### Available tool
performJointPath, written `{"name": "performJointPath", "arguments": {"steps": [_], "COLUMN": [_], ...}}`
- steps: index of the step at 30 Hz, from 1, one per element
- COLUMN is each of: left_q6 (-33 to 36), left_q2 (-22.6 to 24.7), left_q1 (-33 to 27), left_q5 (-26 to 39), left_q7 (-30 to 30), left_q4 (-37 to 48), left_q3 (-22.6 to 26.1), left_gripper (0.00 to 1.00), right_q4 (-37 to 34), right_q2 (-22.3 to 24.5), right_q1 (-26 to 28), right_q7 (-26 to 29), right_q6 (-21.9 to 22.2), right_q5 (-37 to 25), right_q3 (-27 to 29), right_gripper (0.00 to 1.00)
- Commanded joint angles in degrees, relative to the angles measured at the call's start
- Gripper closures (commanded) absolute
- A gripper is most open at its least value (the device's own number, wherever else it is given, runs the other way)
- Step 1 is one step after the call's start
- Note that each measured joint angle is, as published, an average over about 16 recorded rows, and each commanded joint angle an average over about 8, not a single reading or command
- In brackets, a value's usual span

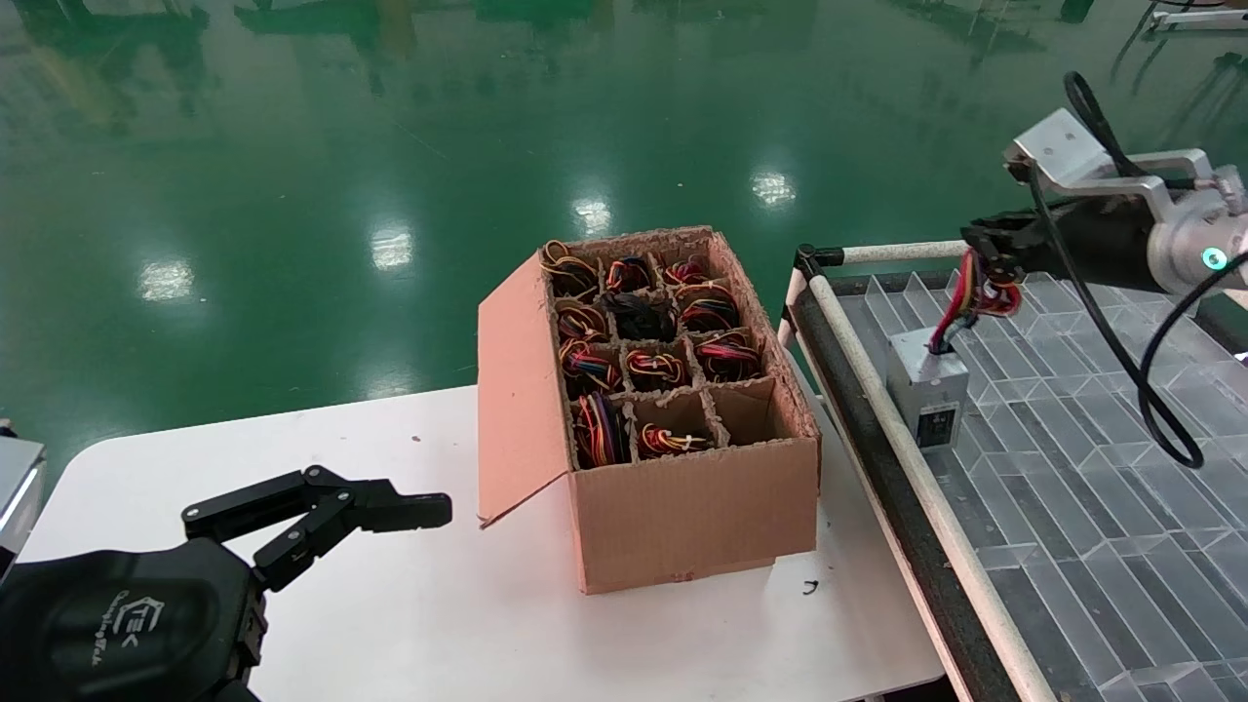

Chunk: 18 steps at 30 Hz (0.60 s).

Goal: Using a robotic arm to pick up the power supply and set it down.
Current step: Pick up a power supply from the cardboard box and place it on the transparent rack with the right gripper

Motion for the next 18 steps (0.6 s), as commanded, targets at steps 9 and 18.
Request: {"name": "performJointPath", "arguments": {"steps": [9,18], "left_q6": [0.0,0.0], "left_q2": [0.0,0.0], "left_q1": [0.0,0.0], "left_q5": [0.0,0.0], "left_q7": [0.0,0.0], "left_q4": [0.0,0.0], "left_q3": [0.0,0.1], "left_gripper": [0.0,0.0], "right_q4": [-0.1,0.3], "right_q2": [1.7,2.3], "right_q1": [-1.4,-2.6], "right_q7": [0.6,0.6], "right_q6": [0.9,1.1], "right_q5": [0.0,0.3], "right_q3": [0.0,0.2], "right_gripper": [1.0,0.24]}}
